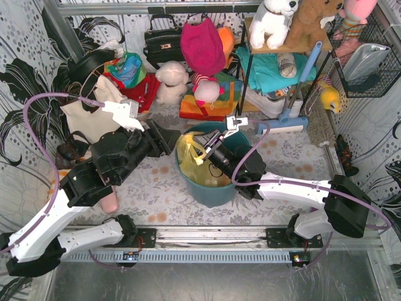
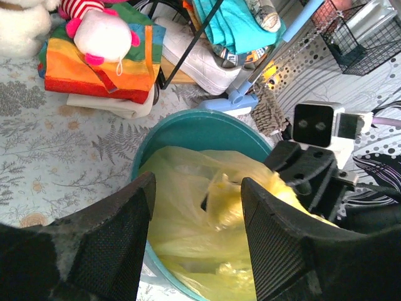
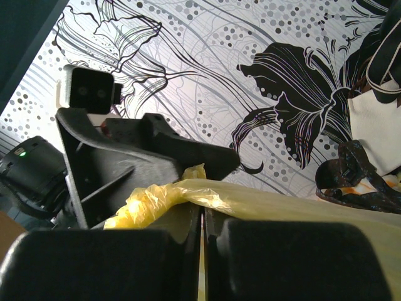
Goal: Tie the trash bag
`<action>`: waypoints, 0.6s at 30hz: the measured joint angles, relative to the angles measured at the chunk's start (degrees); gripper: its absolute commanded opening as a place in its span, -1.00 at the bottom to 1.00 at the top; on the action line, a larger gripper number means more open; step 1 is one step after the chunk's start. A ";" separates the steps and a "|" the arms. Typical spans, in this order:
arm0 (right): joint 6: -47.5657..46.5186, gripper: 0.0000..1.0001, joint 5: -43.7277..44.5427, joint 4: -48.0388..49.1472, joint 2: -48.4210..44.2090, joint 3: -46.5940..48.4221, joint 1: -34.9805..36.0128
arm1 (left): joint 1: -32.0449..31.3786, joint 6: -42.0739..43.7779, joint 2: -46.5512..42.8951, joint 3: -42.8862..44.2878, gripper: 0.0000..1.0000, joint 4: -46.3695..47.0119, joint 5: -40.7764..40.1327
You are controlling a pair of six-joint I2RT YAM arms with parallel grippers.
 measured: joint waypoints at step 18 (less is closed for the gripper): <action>-0.20 -1.00 -0.15 -0.13 -0.22 0.00 0.00 | 12.02 -3.61 -0.04 -3.65 -0.83 7.02 22.03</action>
